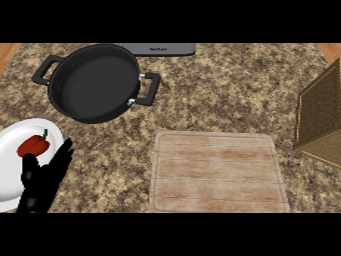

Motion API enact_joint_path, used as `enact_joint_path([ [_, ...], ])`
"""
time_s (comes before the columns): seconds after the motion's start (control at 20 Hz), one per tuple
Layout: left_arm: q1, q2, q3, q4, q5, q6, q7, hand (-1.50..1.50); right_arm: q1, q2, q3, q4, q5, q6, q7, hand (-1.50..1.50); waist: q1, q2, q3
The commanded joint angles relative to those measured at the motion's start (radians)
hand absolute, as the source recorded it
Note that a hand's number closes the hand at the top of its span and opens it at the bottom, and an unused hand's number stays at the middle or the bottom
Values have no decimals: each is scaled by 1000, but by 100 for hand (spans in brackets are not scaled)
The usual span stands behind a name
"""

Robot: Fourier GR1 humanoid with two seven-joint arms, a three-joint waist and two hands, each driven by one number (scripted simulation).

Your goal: Pick the eggplant from the cutting board and place it in the basket

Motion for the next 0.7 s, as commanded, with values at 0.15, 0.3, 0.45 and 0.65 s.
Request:
enact_joint_path([
  [0.15, 26, 1, 20, 17, 13, -14, 21, 0, 141, -73, 35, 29, 61, 55, -60, 150, -6, 3, -7],
  [0.3, 18, -4, 9, 28, -8, -21, 26, 0, 127, -137, 7, 109, 45, 28, -133, -150, -3, 4, -7],
  [0.45, -7, -28, 17, 94, -18, -12, 7, 0, 143, -126, 9, 80, 14, 20, -151, -150, -6, 3, -7],
  [0.65, -26, -50, 1, 77, -60, 27, 21, 0, 157, -141, -33, 12, -38, 21, -135, -150, -10, 2, -7],
])
